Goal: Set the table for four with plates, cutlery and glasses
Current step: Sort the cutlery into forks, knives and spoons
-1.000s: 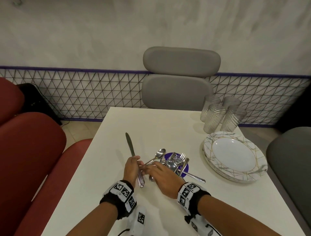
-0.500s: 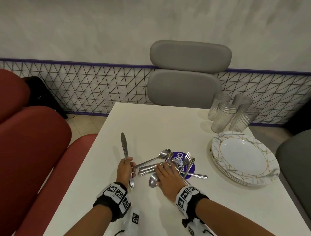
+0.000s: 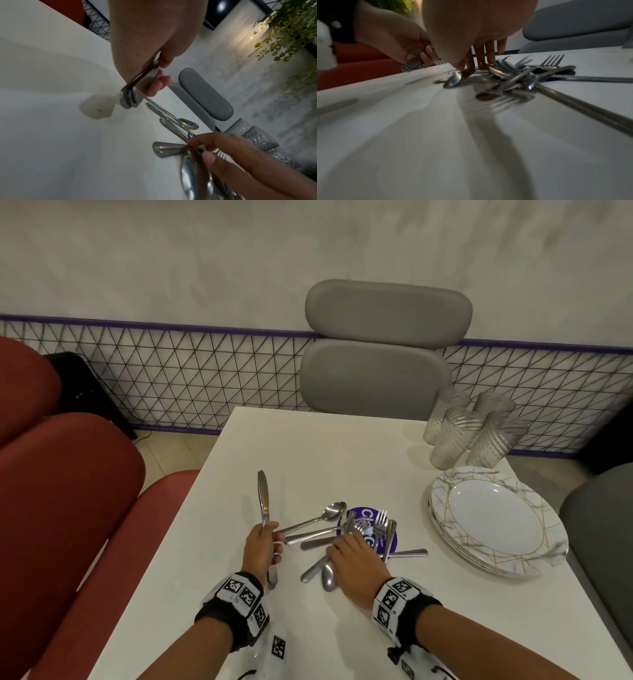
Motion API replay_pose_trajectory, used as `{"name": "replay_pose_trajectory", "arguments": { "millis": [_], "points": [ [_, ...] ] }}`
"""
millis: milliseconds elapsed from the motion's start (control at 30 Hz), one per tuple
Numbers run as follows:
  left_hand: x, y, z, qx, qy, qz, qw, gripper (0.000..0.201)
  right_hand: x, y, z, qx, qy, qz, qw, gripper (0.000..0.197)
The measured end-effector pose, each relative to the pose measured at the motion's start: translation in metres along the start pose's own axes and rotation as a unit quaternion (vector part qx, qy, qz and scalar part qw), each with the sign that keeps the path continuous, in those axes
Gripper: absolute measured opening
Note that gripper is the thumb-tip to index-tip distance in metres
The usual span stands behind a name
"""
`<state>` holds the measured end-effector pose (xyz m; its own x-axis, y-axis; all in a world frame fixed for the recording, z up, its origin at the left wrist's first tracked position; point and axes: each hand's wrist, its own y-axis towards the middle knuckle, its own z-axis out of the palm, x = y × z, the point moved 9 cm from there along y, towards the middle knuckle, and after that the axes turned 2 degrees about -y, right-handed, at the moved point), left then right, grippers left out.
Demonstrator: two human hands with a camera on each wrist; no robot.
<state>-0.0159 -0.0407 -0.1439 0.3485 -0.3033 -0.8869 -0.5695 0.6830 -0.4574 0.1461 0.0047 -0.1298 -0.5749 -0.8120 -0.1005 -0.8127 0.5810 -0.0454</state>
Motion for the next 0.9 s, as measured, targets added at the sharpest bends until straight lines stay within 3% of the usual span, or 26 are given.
{"name": "replay_pose_trajectory", "arguments": {
  "millis": [200, 367, 533, 733, 900],
  "points": [
    [-0.004, -0.003, 0.001, 0.006, -0.004, 0.001, 1.000, 0.017, 0.001, 0.040, -0.014, 0.067, -0.048, -0.016, 0.996, 0.041],
    [-0.005, -0.008, 0.001, 0.023, -0.010, 0.002, 1.000, 0.013, 0.023, 0.063, -0.014, 0.141, -0.064, -0.055, 0.986, 0.031],
    [-0.006, -0.006, -0.001, 0.027, -0.006, 0.012, 1.000, 0.013, 0.036, 0.069, -0.015, 0.166, -0.031, -0.124, 0.978, 0.030],
    [-0.003, -0.002, -0.001, 0.027, -0.019, 0.006, 0.999, 0.014, 0.038, 0.068, -0.027, 0.132, 0.024, -0.159, 0.978, 0.025],
    [-0.004, 0.001, 0.001, 0.029, -0.019, 0.006, 0.999, 0.013, 0.024, 0.078, -0.058, 0.080, 0.174, -0.107, 0.976, 0.019]
  ]
}}
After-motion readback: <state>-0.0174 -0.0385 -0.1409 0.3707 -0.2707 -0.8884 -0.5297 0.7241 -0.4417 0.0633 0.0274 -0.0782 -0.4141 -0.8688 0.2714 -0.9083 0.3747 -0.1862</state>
